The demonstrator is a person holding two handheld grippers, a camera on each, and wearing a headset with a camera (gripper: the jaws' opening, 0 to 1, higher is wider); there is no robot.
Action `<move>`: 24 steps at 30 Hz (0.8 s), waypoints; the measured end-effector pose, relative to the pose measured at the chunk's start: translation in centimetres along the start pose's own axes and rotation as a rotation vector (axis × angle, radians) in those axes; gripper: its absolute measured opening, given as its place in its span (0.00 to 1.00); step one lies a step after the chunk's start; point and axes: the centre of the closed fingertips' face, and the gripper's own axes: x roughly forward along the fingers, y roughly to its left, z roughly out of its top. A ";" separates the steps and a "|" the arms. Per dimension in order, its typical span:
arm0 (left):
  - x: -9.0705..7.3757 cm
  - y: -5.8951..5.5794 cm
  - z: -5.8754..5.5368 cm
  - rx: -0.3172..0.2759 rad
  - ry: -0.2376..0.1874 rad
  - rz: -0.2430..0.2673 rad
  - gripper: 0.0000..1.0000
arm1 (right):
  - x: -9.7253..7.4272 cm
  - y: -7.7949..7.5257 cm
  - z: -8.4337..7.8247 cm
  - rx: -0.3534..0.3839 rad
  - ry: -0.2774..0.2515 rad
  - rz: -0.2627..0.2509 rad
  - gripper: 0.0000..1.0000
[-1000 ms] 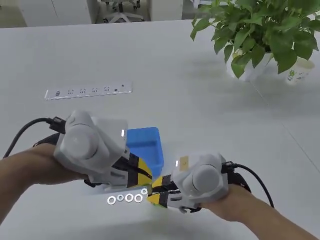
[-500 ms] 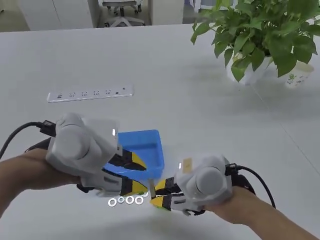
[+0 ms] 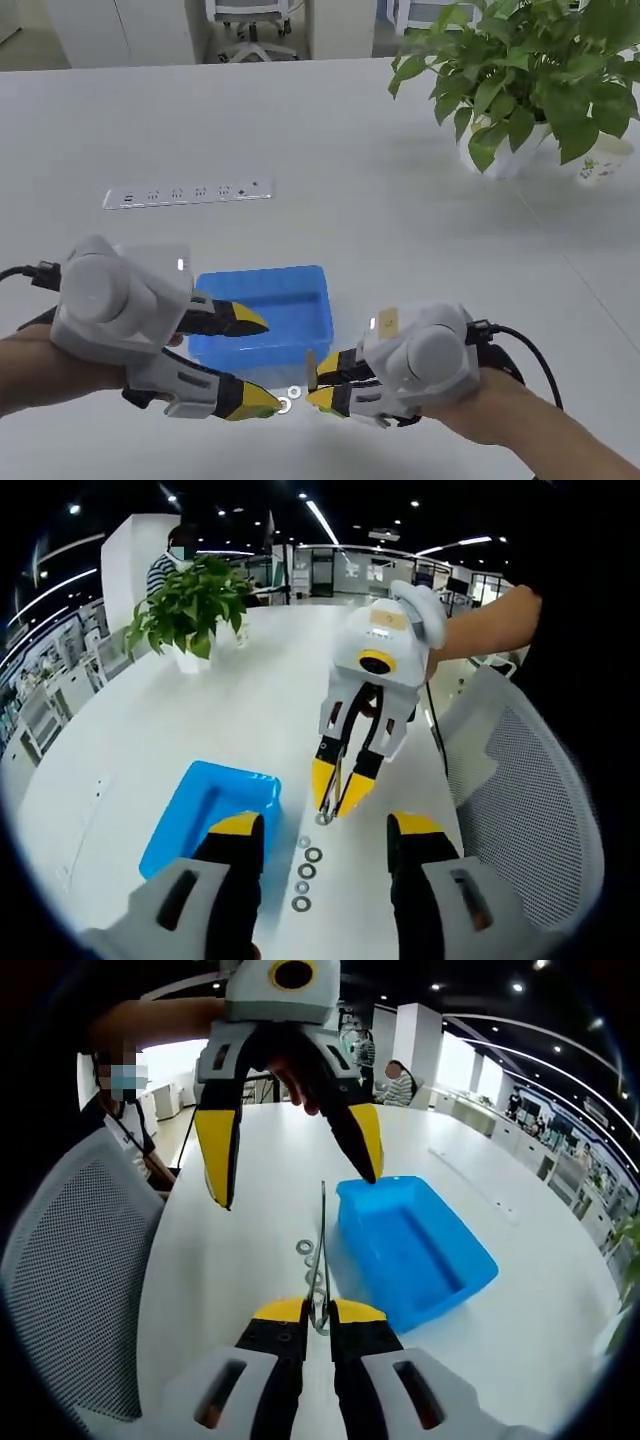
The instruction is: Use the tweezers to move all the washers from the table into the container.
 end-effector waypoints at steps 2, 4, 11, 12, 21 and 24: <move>-0.3 0.1 0.1 -0.021 -0.018 0.010 0.58 | -0.2 -0.2 0.3 -0.001 -0.005 -0.002 0.10; -0.7 0.4 0.1 -0.033 -0.037 0.033 0.59 | -0.4 -0.4 0.6 -0.001 -0.011 0.001 0.10; -1.8 0.6 -0.2 -0.091 -0.082 0.072 0.65 | -1.2 -1.1 2.1 -0.009 -0.042 0.008 0.10; -1.9 0.6 -0.3 -0.096 -0.088 0.076 0.66 | -1.2 -1.2 2.2 -0.011 -0.045 0.009 0.10; -3.1 1.2 -0.7 -0.151 -0.124 0.126 0.72 | -1.5 -2.6 3.8 -0.024 -0.076 0.006 0.10; -3.5 1.3 -0.8 -0.168 -0.137 0.136 0.74 | -1.4 -3.1 4.2 -0.027 -0.086 0.005 0.10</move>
